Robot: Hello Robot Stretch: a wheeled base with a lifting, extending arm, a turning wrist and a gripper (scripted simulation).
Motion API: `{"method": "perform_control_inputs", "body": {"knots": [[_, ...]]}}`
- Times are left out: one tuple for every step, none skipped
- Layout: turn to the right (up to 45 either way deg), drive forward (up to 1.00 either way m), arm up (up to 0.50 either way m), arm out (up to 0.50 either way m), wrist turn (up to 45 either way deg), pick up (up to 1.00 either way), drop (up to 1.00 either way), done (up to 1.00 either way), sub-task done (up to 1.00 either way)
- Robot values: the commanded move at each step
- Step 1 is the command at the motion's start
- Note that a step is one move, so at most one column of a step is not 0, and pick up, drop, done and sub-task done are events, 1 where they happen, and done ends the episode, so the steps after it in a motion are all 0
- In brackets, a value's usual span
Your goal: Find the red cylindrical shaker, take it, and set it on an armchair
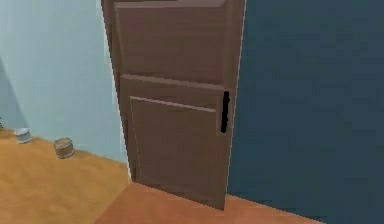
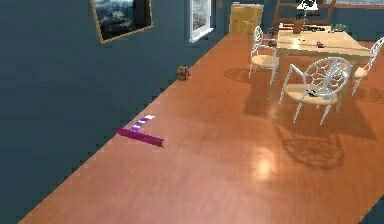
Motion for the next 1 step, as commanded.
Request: {"method": "perform_control_inputs", "body": {"knots": [[-42.0, 0.0, 0.0, 0.0, 0.0, 0.0, 0.0, 0.0, 0.0]]}}
